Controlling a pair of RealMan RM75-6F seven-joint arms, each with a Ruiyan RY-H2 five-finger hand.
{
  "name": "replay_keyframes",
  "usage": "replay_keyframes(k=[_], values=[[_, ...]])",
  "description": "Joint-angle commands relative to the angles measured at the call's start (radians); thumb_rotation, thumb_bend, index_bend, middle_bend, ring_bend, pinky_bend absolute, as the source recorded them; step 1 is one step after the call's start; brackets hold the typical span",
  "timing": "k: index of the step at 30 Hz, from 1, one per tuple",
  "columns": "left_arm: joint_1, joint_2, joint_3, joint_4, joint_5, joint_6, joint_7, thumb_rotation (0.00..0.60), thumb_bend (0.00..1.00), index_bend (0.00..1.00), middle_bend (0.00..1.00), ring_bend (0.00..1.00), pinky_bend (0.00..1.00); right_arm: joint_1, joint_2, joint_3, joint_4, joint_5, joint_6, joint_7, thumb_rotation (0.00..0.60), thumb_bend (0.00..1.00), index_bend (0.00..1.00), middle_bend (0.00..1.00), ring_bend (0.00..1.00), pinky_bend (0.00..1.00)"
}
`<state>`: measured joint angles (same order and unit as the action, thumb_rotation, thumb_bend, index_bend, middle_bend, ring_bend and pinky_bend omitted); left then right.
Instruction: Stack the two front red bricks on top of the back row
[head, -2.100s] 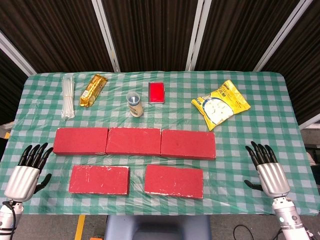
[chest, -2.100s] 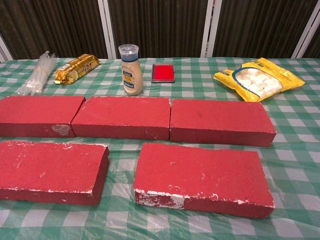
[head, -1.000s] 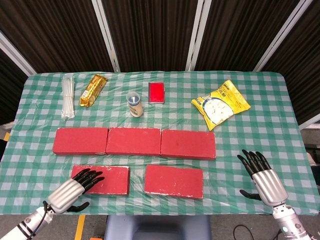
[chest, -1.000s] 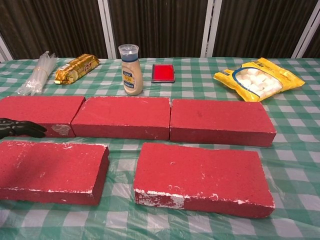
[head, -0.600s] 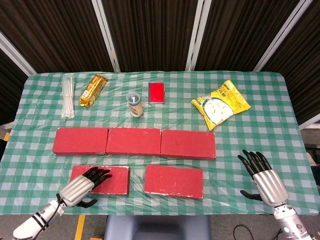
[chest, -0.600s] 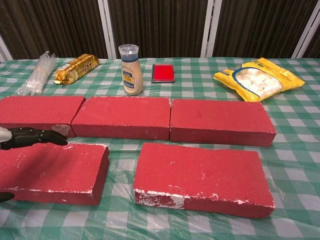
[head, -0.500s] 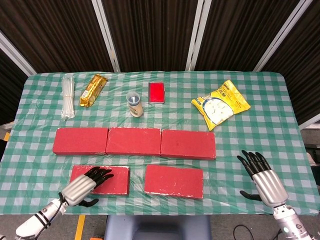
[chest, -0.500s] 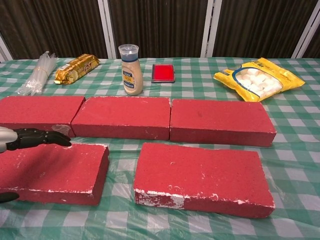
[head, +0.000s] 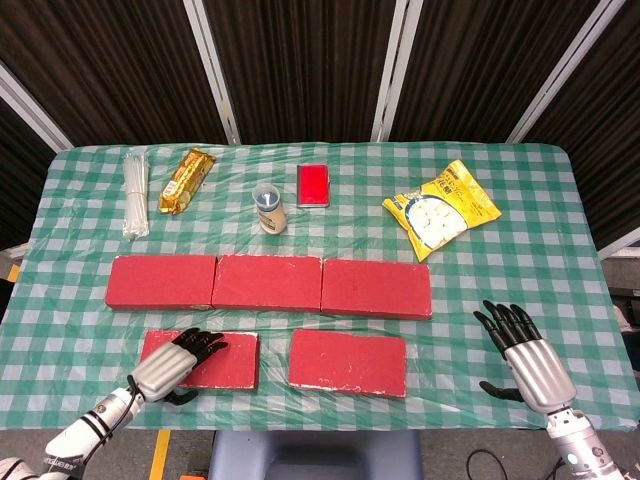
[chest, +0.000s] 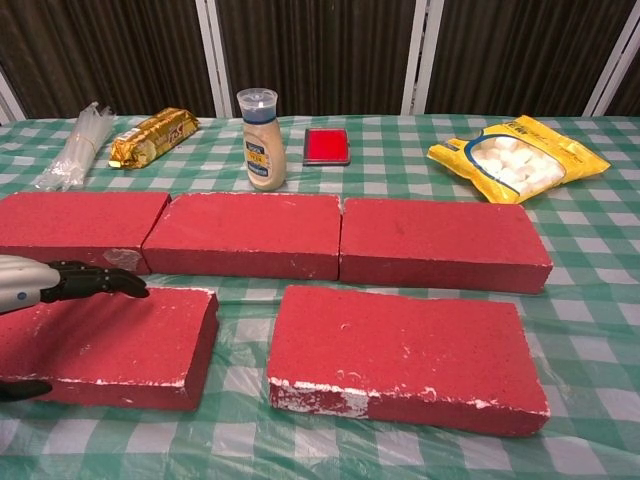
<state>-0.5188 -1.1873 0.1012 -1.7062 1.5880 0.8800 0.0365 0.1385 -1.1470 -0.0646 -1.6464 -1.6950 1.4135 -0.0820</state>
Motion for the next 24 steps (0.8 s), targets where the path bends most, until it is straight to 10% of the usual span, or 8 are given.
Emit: replay_keyframes(k=[1, 24], values=[[-0.007, 0.001, -0.008, -0.001, -0.033, -0.016, 0.025, 0.600, 0.32, 0.00, 0.00, 0.00, 0.01, 0.000, 0.000, 0.001, 0.000, 0.001, 0.000, -0.001, 0.600, 0.06, 0.00, 0.00, 0.00, 0.00], [-0.034, 0.024, -0.015, -0.036, -0.141, -0.053, 0.117, 0.600, 0.32, 0.00, 0.00, 0.00, 0.01, 0.002, -0.003, 0.000, -0.006, 0.007, -0.015, -0.017, 0.600, 0.06, 0.00, 0.00, 0.00, 0.00]])
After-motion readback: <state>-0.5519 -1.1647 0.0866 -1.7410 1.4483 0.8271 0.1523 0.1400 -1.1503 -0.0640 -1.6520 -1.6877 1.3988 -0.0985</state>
